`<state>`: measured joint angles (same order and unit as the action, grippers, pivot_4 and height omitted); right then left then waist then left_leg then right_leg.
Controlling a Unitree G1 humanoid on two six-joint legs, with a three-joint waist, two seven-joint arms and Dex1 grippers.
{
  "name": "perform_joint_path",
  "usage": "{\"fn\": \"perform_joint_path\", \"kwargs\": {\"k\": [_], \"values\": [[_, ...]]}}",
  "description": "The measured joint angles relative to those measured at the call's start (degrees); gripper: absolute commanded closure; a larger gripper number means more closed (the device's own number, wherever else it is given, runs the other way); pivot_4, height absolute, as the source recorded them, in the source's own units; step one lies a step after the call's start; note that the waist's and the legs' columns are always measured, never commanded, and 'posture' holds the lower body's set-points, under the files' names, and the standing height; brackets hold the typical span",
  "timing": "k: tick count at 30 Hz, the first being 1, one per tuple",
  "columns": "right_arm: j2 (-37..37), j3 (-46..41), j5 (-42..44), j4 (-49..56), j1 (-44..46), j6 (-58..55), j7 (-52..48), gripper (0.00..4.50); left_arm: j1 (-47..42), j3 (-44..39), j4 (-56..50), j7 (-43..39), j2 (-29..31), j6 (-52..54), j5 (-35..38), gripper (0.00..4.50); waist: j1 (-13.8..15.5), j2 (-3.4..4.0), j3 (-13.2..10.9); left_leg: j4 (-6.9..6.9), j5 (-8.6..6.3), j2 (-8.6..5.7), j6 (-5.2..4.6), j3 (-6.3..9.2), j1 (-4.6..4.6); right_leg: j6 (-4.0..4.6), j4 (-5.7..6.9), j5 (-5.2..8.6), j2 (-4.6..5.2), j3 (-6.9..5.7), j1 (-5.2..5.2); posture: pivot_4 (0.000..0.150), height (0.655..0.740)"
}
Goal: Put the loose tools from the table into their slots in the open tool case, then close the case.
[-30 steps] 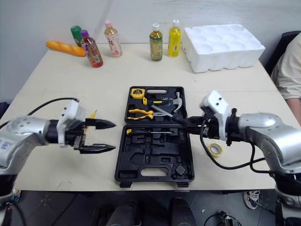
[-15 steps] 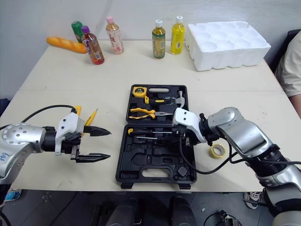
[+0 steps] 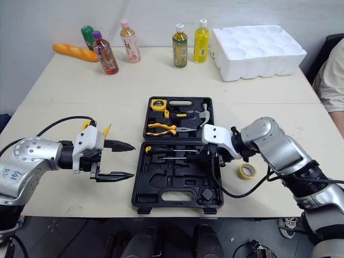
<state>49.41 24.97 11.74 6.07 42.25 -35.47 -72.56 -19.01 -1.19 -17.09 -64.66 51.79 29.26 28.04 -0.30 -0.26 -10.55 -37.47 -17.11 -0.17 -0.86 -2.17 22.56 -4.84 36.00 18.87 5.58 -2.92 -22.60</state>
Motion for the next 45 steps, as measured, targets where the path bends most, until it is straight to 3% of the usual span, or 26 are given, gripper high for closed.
{"fn": "perform_joint_path", "kwargs": {"k": [5, 12, 15, 23, 36, 45], "values": [[-0.84, -0.91, 0.33, 0.52, -0.26, -2.73, 0.77, 0.03, -0.31, 0.08, 0.00, -0.14, -0.23, 0.12, 0.00, 0.00, 0.08, 0.00, 0.00, -0.08, 0.01, 0.00, 0.00, 0.00, 0.00, 0.00, 0.00, 0.00, 0.00, 0.00, 0.02, 0.150, 0.7384], [-7.48, -9.40, 5.12, 0.60, -1.67, -3.33, 4.70, 0.03, -1.35, 1.44, -0.02, -0.40, -1.78, 0.22, 0.00, 0.00, 0.11, 0.00, 0.00, -0.10, 0.02, 0.02, 0.01, 0.01, 0.00, -0.02, 0.14, -0.01, -0.04, -0.01, 0.04, 0.150, 0.7384], [-10.76, -12.76, 7.77, -0.03, -3.61, -0.95, 5.56, 0.78, -2.78, 2.15, 0.05, -0.43, -2.67, 0.26, 0.00, 0.00, 0.12, -0.01, 0.01, -0.14, 0.01, 0.01, 0.01, 0.00, 0.01, -0.04, 0.14, -0.02, -0.05, -0.02, 0.06, 0.150, 0.7384], [-14.25, -14.51, 8.75, -4.27, -9.23, 4.82, 6.50, 4.41, -6.00, 4.28, 2.56, -1.25, -4.46, -0.10, -1.03, 0.00, 0.15, -0.01, 0.01, -0.25, 0.00, 0.00, -0.03, -0.01, 0.03, -0.06, 0.22, -0.03, -0.07, -0.01, 0.09, 0.150, 0.7384], [-13.82, -11.60, 1.60, -7.23, -10.91, 10.77, 8.63, 4.46, -7.77, 5.89, 4.54, -2.57, -5.75, -1.50, -1.95, 0.00, 0.06, -0.04, 0.03, -0.40, 0.00, 0.01, -0.03, -0.06, -0.09, -0.06, 0.43, -0.03, -0.08, 0.06, 0.13, 0.150, 0.7384], [-12.93, -9.65, -2.35, -3.96, -11.84, 10.24, 9.71, 4.46, -9.49, 6.72, 6.58, -2.58, -6.26, -2.28, -3.29, 0.00, 0.11, -0.48, 0.34, -0.40, -0.05, 0.03, -0.03, -0.03, -0.23, -0.04, 0.43, -0.02, -0.08, 0.06, 0.27, 0.150, 0.7384]]}}
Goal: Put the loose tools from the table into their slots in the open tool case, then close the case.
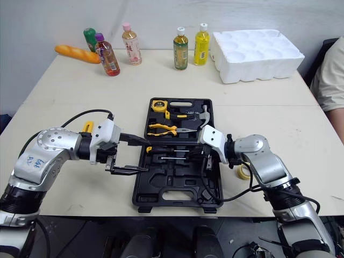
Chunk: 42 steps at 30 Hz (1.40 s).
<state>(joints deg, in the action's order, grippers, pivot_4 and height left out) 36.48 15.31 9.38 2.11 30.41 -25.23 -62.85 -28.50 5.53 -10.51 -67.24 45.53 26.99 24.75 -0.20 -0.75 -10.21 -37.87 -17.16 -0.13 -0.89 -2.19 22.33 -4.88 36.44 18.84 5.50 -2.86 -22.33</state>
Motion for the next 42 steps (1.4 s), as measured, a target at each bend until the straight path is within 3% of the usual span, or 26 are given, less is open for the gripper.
{"fn": "perform_joint_path", "kwargs": {"k": [6, 18, 34, 42], "values": [[-4.15, -2.48, 1.84, -0.62, -0.94, 0.05, 2.22, 4.46, -0.03, 0.03, 0.08, -0.03, -0.13, -0.34, -0.14, 0.00, -0.16, -0.09, 0.05, 0.00, 0.00, 0.04, 0.03, -0.02, 0.02, 0.00, 0.00, 0.00, -0.03, 0.01, -0.04, 0.150, 0.7384], [-5.28, -5.93, 10.13, 0.32, -0.12, -3.19, -0.57, 4.46, -0.03, 0.04, 0.09, 0.03, -0.49, -0.40, -0.23, 0.00, -0.04, 0.02, -0.02, 0.00, 0.00, 0.02, 0.02, -0.03, 0.09, 0.00, 0.00, 0.00, -0.01, 0.01, -0.10, 0.150, 0.7384], [-1.59, 1.52, 3.45, 2.05, -0.12, -5.14, 0.77, 4.46, -0.04, 0.07, 0.09, 0.00, -0.99, -0.40, -0.24, 0.00, -0.04, -0.08, 0.05, 0.00, 0.00, 0.03, 0.01, -0.02, -0.03, 0.00, 0.01, 0.00, 0.00, 0.03, 0.01, 0.150, 0.7384], [-2.27, 0.66, 3.40, 5.53, -3.17, -7.77, 5.29, 4.46, -0.03, 0.11, -0.06, 0.15, -1.79, -0.39, -0.24, 0.00, -0.09, -0.12, 0.16, 0.32, -0.41, 0.07, -0.33, 0.05, -1.04, 0.05, -0.58, 0.03, 0.07, 0.02, 1.01, 0.150, 0.7384]]}}
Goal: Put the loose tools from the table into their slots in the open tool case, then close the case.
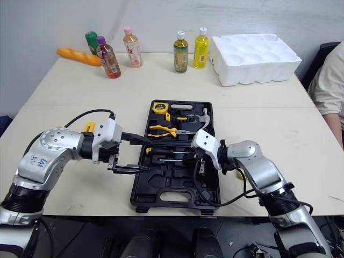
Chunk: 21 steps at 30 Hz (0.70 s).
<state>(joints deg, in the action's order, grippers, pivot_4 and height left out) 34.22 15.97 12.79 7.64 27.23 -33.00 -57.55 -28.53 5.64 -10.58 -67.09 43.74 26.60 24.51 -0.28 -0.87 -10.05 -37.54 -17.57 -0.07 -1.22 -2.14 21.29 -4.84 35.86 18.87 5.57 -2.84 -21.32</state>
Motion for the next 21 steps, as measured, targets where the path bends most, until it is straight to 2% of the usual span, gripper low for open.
{"fn": "perform_joint_path", "kwargs": {"k": [3, 7, 10, 12, 14, 16, 17, 18, 20, 21], "values": [[-0.61, -1.69, 0.81, 1.76, -1.92, 0.06, 1.35, 4.46, 0.05, 0.02, -0.02, 0.26, -0.44, 0.00, 0.00, 0.00, 0.09, 0.01, -0.01, 0.13, 0.20, -0.01, 0.36, 0.01, 0.03, 0.01, -0.06, 0.01, 0.00, 0.00, -0.07, 0.150, 0.7384], [-1.41, -4.17, 2.60, 2.90, -3.65, 0.42, 2.78, 4.46, 0.40, -0.23, -0.07, 1.19, -1.06, 0.25, 0.22, 0.00, 0.08, 0.06, -0.04, 0.19, 0.22, -0.02, 0.38, -0.01, 0.11, 0.01, -0.09, 0.01, 0.00, -0.01, -0.15, 0.150, 0.7384], [-2.48, -12.67, 8.03, 5.74, -5.53, -2.25, 5.87, 4.46, 3.18, -6.96, -0.35, 7.55, -5.65, 6.60, 6.54, 0.00, 0.11, 0.28, -0.23, 0.13, 0.25, -0.03, 0.34, 0.00, 0.32, -0.04, 0.02, -0.02, 0.01, -0.02, -0.30, 0.150, 0.7384], [0.76, -18.15, 11.77, 9.35, -6.29, -4.28, 5.34, 3.82, 5.64, -11.88, -1.24, 11.67, -6.40, 10.10, 9.70, 0.00, 0.14, 0.30, -0.25, 0.19, 0.26, -0.03, 0.34, 0.03, 0.33, -0.04, 0.03, -0.02, 0.00, -0.06, -0.30, 0.150, 0.7384], [8.30, -25.75, 15.45, 12.72, -10.88, -6.26, 2.52, 3.06, 12.41, -18.29, -3.05, 14.14, -4.13, 11.57, 10.95, 0.00, 0.06, 0.30, -0.25, 0.40, 0.26, -0.01, 0.35, 0.02, 0.25, -0.03, -0.08, -0.01, -0.03, -0.07, -0.24, 0.150, 0.7384], [13.46, -32.61, 17.55, 12.50, -16.00, -7.84, -0.05, 1.96, 18.18, -24.72, -2.40, 16.43, -3.26, 13.39, 11.90, 0.00, 0.05, 0.30, -0.25, 0.44, 0.26, 0.01, 0.35, 0.00, 0.26, -0.02, -0.22, -0.01, -0.05, -0.08, -0.22, 0.150, 0.7384], [15.15, -34.75, 18.29, 12.23, -18.08, -8.32, -1.26, 1.61, 20.11, -27.52, -1.77, 17.53, -3.43, 14.10, 12.73, 0.00, 0.08, 0.30, -0.25, 0.44, 0.25, 0.01, 0.32, -0.01, 0.26, -0.01, -0.24, -0.01, -0.05, -0.07, -0.22, 0.150, 0.7384], [16.81, -36.92, 18.75, 11.51, -20.06, -8.50, -2.31, 1.00, 21.86, -30.68, -0.52, 18.75, -3.61, 14.56, 13.59, 0.00, 0.08, 0.30, -0.25, 0.42, 0.23, 0.02, 0.30, -0.01, 0.25, -0.01, -0.28, -0.01, -0.04, -0.07, -0.19, 0.150, 0.7384], [19.41, -41.07, 18.82, 8.54, -23.04, -8.20, -3.64, 0.03, 25.17, -36.81, 2.83, 20.86, -3.76, 14.55, 14.13, 0.00, 0.07, 0.29, -0.25, 0.36, 0.01, 0.00, -0.10, -0.03, 0.21, -0.02, -0.34, -0.01, 0.01, -0.03, -0.19, 0.150, 0.7384], [20.58, -43.13, 18.59, 6.57, -24.55, -7.81, -4.06, 0.03, 27.46, -39.91, 4.34, 21.71, -3.73, 14.23, 14.11, 0.00, 0.06, 0.29, -0.26, 0.37, 0.00, -0.01, -0.11, -0.04, 0.15, -0.02, -0.33, -0.01, 0.04, -0.02, -0.15, 0.150, 0.7384]]}}
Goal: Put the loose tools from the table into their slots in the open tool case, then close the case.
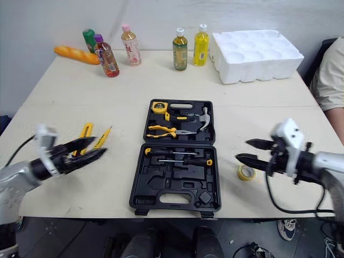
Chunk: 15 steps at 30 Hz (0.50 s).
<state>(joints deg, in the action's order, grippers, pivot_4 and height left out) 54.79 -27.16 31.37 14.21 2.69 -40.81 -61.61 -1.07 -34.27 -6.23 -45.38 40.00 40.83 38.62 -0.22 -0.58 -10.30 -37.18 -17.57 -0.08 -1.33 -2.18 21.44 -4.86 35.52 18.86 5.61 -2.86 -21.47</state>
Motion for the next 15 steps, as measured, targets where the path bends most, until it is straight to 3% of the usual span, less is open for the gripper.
{"fn": "perform_joint_path", "kwargs": {"k": [6, 15], "values": [[5.44, -8.72, -4.34, -15.91, -3.62, 5.49, -1.06, 0.03, 12.69, -13.60, 6.16, 3.70, 0.77, -4.79, -3.29, 0.00, 0.03, 0.01, 0.00, 0.11, -0.05, 0.02, 0.08, 0.00, -0.07, 0.15, -0.02, 0.08, 0.07, 0.06, -0.06, 0.150, 0.7384], [6.06, -6.84, -7.33, -26.03, -0.97, 13.12, -1.92, 0.03, 13.56, -15.87, 9.25, 7.18, 1.30, -8.37, -5.07, 0.00, -0.07, 0.19, -0.05, 0.21, -0.21, 0.02, 0.32, 0.00, -0.03, 0.21, -0.05, 0.11, 0.14, 0.03, -0.13, 0.150, 0.7384]]}}
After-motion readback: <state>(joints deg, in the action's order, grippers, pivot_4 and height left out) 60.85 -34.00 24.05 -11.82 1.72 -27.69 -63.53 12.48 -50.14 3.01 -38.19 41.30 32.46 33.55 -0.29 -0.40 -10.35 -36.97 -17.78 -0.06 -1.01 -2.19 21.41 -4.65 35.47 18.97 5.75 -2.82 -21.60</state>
